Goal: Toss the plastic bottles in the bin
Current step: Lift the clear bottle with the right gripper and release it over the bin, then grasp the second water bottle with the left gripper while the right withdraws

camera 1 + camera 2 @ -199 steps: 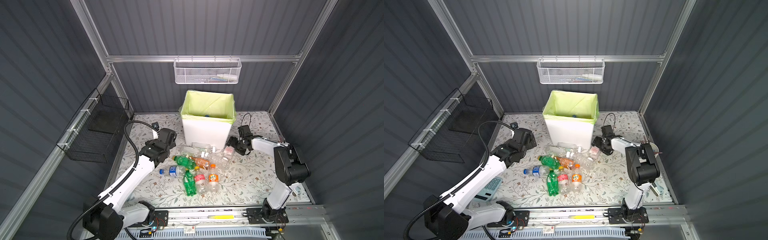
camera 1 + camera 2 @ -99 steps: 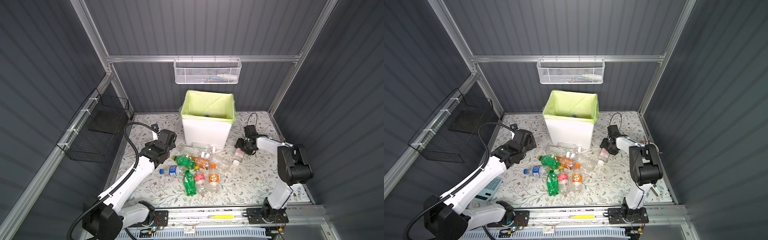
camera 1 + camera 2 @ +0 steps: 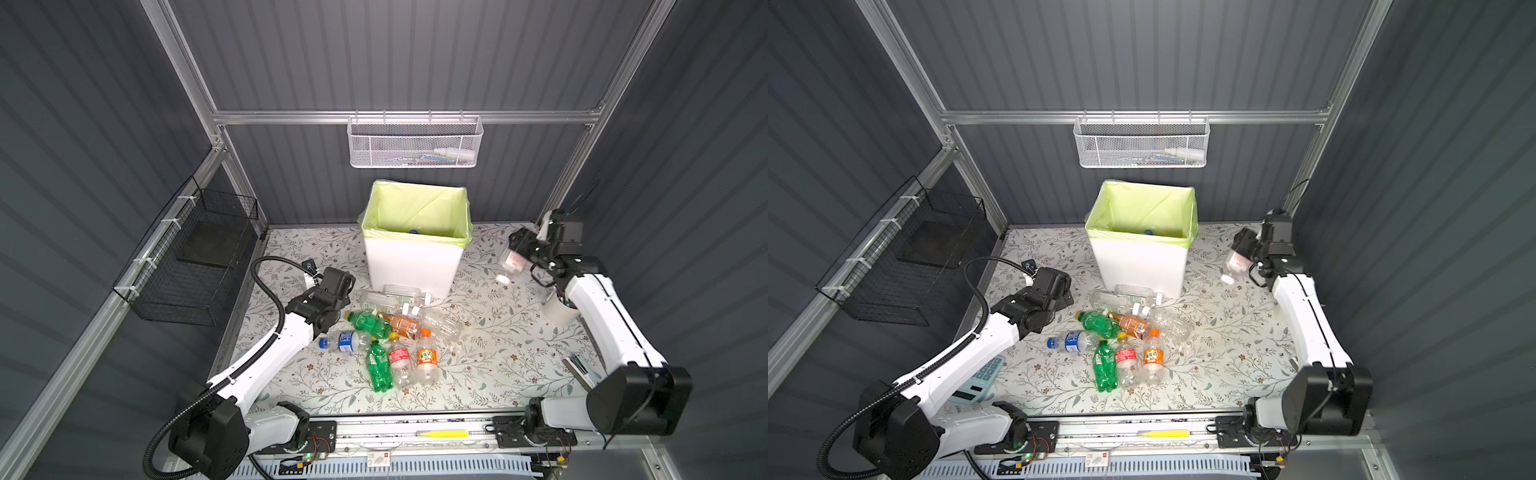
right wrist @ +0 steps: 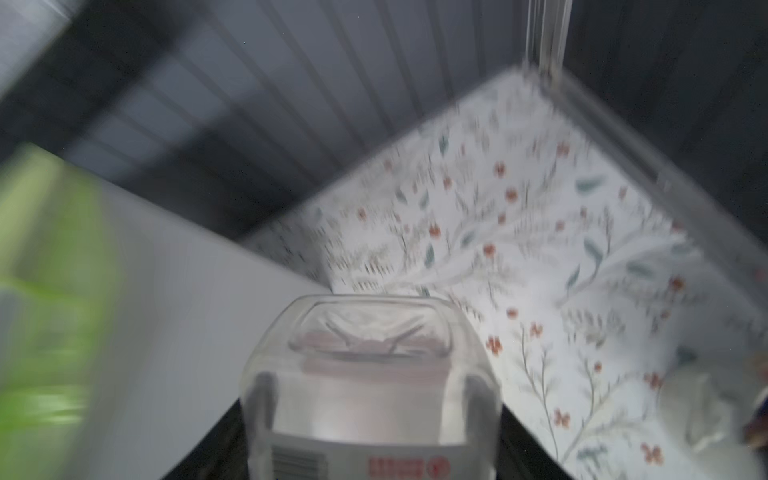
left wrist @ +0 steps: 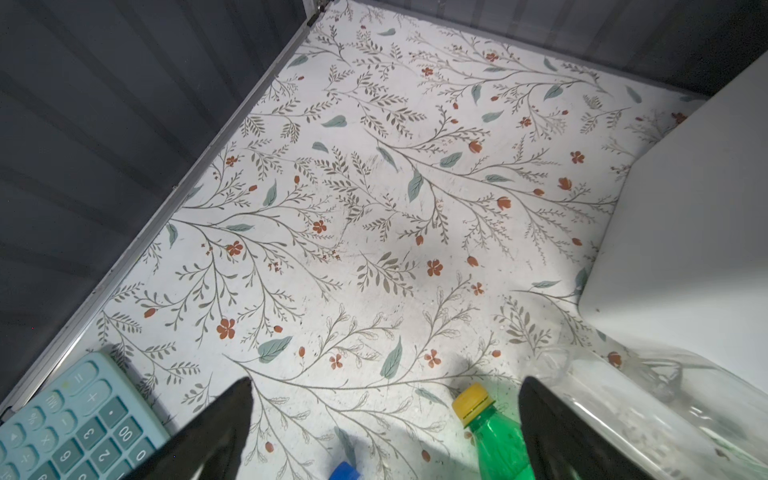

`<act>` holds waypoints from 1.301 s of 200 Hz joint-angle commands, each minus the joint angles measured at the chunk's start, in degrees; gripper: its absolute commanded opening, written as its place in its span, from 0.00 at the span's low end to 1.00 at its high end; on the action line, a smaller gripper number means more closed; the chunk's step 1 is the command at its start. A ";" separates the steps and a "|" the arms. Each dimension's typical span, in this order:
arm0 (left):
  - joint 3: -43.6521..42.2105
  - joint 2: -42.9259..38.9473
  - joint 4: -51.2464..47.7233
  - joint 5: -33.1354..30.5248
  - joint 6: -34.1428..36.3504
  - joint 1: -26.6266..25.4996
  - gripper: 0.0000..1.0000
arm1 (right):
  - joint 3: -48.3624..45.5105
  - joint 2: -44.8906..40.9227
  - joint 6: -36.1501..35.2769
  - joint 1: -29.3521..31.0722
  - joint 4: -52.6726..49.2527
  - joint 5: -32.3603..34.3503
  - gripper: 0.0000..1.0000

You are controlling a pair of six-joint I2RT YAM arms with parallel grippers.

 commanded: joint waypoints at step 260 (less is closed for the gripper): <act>3.33 0.39 -10.31 4.54 -1.47 -10.97 1.00 | -0.24 -7.68 -4.08 12.58 2.82 2.30 0.99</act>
